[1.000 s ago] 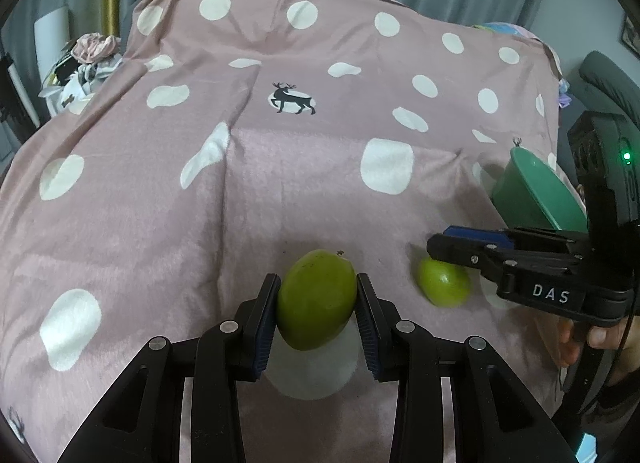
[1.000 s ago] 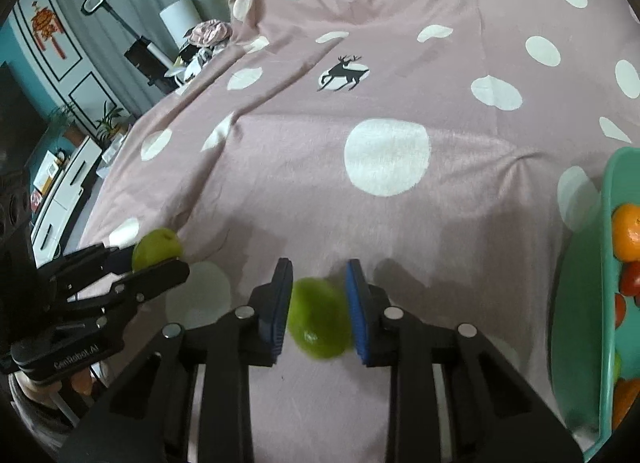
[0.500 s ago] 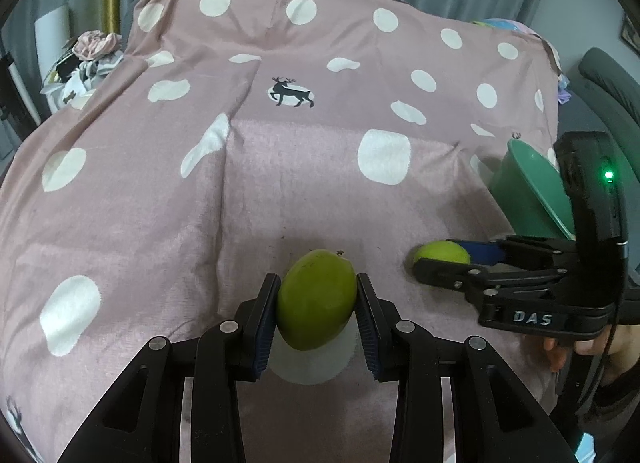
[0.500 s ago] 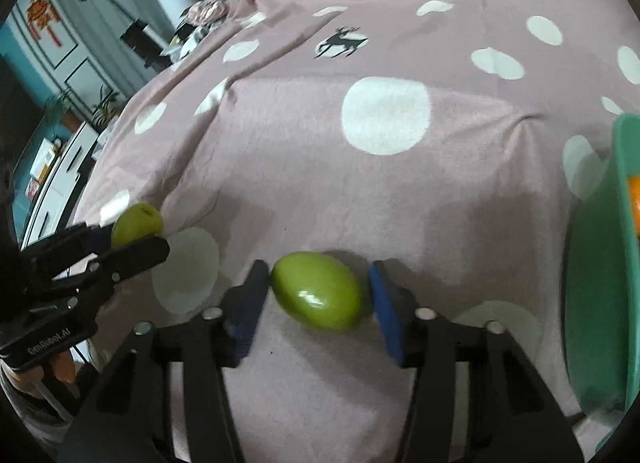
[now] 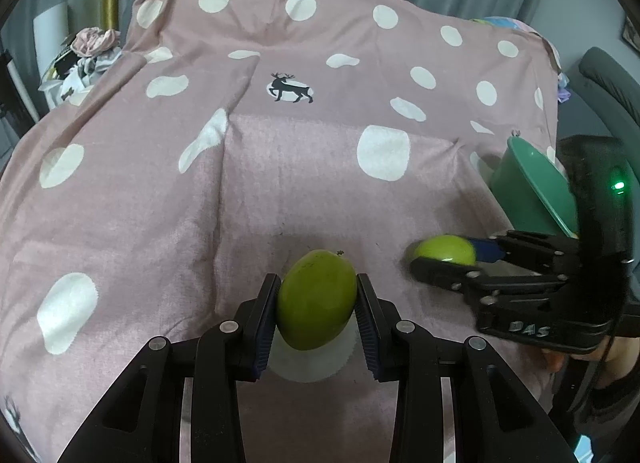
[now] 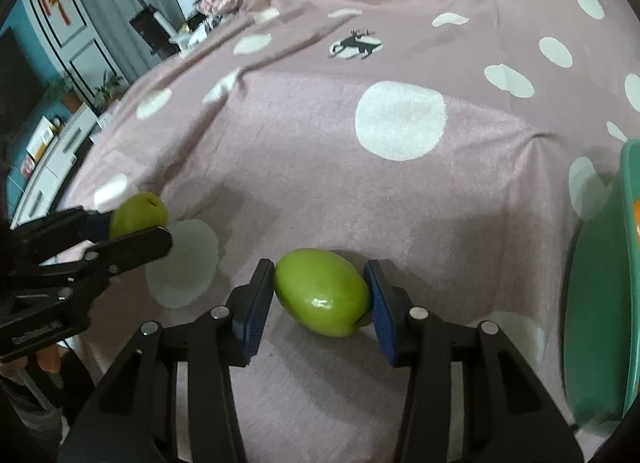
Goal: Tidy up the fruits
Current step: 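Carry both green plums over the teal bowl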
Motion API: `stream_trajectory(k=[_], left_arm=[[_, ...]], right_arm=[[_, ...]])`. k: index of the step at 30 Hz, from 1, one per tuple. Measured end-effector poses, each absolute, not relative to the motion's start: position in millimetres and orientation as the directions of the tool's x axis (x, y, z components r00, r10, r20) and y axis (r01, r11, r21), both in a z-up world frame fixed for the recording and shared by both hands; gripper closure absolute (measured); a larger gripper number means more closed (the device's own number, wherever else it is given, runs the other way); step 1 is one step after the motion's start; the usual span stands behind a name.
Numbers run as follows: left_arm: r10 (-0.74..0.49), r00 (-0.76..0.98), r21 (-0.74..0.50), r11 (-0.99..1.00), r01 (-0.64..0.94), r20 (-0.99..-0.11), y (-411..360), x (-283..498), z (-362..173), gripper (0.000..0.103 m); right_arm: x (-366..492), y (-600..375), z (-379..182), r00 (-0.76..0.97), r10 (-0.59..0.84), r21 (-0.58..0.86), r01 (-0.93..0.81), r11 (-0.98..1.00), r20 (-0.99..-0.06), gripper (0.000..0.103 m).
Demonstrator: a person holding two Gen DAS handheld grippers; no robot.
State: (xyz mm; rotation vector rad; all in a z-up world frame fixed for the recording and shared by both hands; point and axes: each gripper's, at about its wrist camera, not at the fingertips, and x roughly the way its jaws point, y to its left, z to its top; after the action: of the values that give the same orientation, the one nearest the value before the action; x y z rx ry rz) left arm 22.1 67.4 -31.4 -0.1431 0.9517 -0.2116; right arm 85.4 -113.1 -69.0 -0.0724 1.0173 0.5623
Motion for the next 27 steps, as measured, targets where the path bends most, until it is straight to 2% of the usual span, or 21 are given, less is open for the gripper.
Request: stream_trajectory(k=[10, 27], left_arm=[[-0.228, 0.577, -0.19, 0.974, 0.126, -0.784, 58.2, 16.8, -20.1, 0.066], [-0.212, 0.607, -0.148, 0.977, 0.154, -0.766, 35.7, 3.8, 2.8, 0.066]], right_arm=[[51.5, -139.8, -35.2, 0.44, 0.499, 0.274, -0.48, 0.833, -0.747, 0.057], [25.7, -160.6, -20.2, 0.465, 0.559, 0.332, -0.484, 0.81, -0.686, 0.057]])
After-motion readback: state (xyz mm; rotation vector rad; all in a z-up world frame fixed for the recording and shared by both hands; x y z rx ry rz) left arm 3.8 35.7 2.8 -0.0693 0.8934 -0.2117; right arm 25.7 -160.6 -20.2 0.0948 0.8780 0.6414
